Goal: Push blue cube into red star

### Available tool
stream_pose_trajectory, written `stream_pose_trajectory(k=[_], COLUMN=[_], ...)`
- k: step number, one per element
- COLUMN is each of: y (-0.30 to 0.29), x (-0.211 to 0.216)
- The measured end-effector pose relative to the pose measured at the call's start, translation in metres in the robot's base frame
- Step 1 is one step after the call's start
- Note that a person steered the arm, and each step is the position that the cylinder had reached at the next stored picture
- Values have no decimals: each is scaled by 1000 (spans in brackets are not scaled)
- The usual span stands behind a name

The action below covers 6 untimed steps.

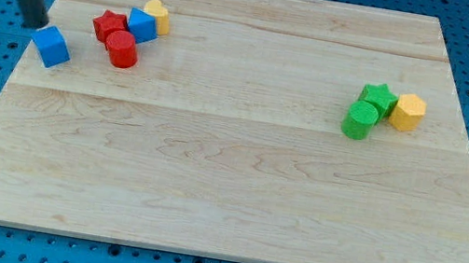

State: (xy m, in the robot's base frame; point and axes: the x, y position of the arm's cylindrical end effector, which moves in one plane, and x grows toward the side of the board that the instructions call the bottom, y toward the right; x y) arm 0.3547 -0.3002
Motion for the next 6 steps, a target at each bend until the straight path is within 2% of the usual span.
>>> stream_pose_trajectory(k=[1,2,4,5,6], y=[-4,20,41,14,17], x=[26,54,61,65,48])
